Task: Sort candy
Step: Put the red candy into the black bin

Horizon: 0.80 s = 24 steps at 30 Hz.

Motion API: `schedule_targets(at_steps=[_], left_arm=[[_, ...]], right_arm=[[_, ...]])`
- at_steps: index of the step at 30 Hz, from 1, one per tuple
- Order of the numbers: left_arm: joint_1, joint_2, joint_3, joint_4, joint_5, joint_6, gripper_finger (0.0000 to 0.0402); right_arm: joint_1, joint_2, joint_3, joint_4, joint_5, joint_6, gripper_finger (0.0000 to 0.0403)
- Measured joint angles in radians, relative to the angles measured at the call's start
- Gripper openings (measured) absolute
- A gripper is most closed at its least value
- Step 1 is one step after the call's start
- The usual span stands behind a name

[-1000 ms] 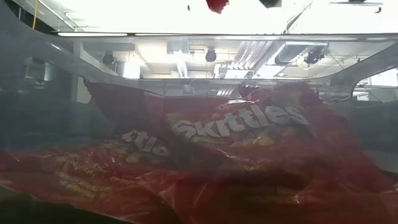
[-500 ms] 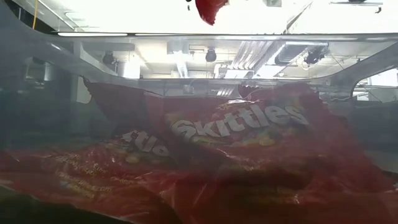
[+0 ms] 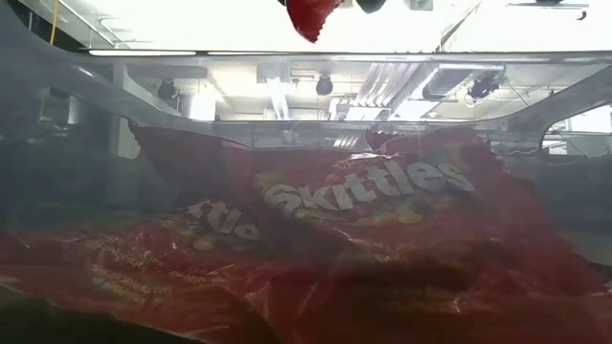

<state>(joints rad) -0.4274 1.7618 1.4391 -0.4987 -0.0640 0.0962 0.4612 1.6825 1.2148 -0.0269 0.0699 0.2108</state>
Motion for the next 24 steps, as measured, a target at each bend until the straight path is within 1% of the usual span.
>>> schedule_targets(at_steps=[3, 7, 10, 18, 20, 22, 24], left_arm=[[0.000, 0.000, 0.000, 0.007, 0.000, -0.037, 0.0193], [0.000, 0.000, 0.000, 0.028, 0.002, -0.106, 0.0193], [0.000, 0.000, 0.001, 0.049, 0.004, -0.129, 0.0193], [0.001, -0.001, 0.001, 0.049, 0.077, -0.170, 0.0193], [0.001, -0.015, 0.001, 0.017, 0.085, -0.173, 0.0193], [0.006, -0.044, 0.005, -0.051, 0.084, -0.178, 0.0193], [0.021, -0.089, 0.005, -0.126, 0.083, -0.224, 0.0193]], right_arm=[[0.004, 0.000, 0.000, -0.021, -0.018, 0.012, 0.0001], [0.015, 0.000, 0.000, -0.072, -0.019, 0.042, 0.0000], [0.030, 0.000, 0.000, -0.097, -0.020, 0.043, 0.0000], [0.059, -0.001, 0.000, -0.131, -0.021, 0.051, 0.0000], [0.063, -0.014, 0.000, -0.165, -0.021, 0.051, 0.0000], [0.068, -0.049, 0.000, -0.224, -0.021, 0.051, 0.0000], [0.076, -0.096, 0.000, -0.310, -0.016, 0.051, 0.0000]])
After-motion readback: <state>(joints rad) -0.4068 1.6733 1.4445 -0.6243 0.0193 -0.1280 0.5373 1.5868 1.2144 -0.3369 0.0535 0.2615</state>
